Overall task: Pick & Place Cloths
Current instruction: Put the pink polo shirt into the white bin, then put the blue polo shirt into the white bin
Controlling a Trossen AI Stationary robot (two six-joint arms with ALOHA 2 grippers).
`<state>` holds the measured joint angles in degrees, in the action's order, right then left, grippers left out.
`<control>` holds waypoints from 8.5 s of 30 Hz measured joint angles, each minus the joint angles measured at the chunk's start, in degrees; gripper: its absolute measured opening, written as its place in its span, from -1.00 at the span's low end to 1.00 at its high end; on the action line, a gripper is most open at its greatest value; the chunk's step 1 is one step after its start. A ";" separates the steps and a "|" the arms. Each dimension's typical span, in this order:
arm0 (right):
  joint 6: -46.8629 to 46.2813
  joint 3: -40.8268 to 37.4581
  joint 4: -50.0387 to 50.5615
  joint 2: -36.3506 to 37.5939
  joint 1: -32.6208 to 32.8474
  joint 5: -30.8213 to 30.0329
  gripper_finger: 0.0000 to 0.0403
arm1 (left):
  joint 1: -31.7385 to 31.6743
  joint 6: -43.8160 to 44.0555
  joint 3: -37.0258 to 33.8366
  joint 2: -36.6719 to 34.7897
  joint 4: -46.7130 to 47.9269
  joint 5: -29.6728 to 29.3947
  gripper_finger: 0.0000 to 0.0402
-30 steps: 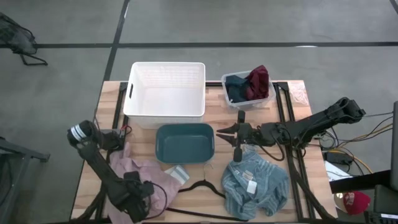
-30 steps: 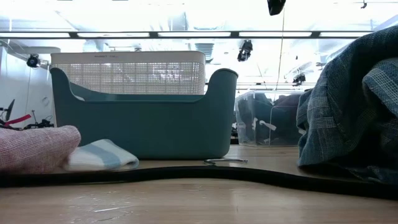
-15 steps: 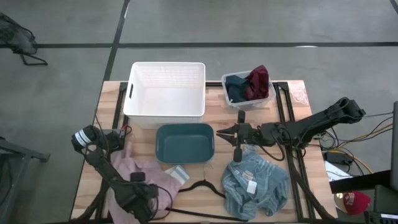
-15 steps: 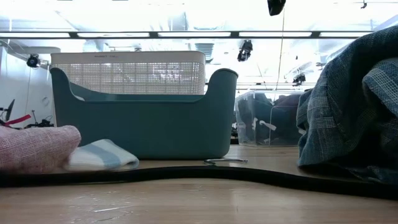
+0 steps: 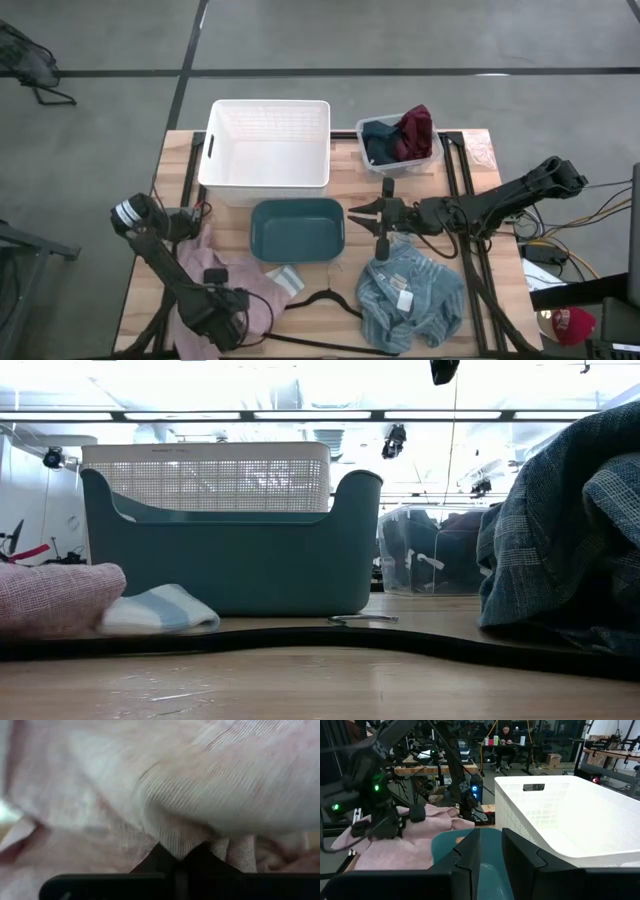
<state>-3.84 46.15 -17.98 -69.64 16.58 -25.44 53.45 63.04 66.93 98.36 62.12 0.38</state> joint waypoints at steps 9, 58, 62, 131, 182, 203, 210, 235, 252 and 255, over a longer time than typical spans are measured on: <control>0.02 0.00 -0.04 0.01 0.00 -0.02 -0.55 | 0.00 3.39 8.44 -5.68 19.85 -4.82 -0.92; 1.03 -0.20 -0.48 0.00 0.02 -0.02 -0.61 | -24.63 -42.98 55.30 -9.04 27.97 -79.39 -0.91; 1.03 -0.20 -0.52 0.00 0.02 -0.02 -0.57 | -28.46 -48.08 59.55 -9.04 27.84 -85.41 -0.90; 1.28 -0.33 -0.23 -0.01 0.01 0.01 -0.61 | -70.27 -57.34 25.62 -12.43 0.35 -26.01 -0.20; -29.26 30.80 62.36 -11.48 12.33 4.51 0.08 | -38.86 -61.73 -39.23 -55.15 -82.21 -1.27 -0.09; -55.12 42.23 97.78 -38.98 16.98 26.01 0.69 | -38.66 -60.57 -39.83 -54.90 -81.63 -1.27 -0.09; -47.65 42.12 95.51 -47.85 16.00 28.50 0.74 | -38.66 -60.26 -39.99 -54.90 -81.84 -1.27 -0.09; -39.92 44.39 94.81 -50.65 14.94 23.70 -0.87 | -38.71 -59.80 -39.99 -54.87 -81.76 -1.29 -0.09; -49.16 44.46 97.81 -25.73 15.72 13.84 -0.88 | -38.69 -59.80 -39.99 -54.87 -81.78 -1.29 -0.09; -49.13 44.48 97.22 -21.23 15.82 11.00 -0.87 | -38.66 -59.80 -39.99 -54.87 -81.71 -1.31 -0.09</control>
<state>-52.96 90.63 79.24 -90.88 32.40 -14.44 14.79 3.25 26.94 43.48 -19.59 -0.93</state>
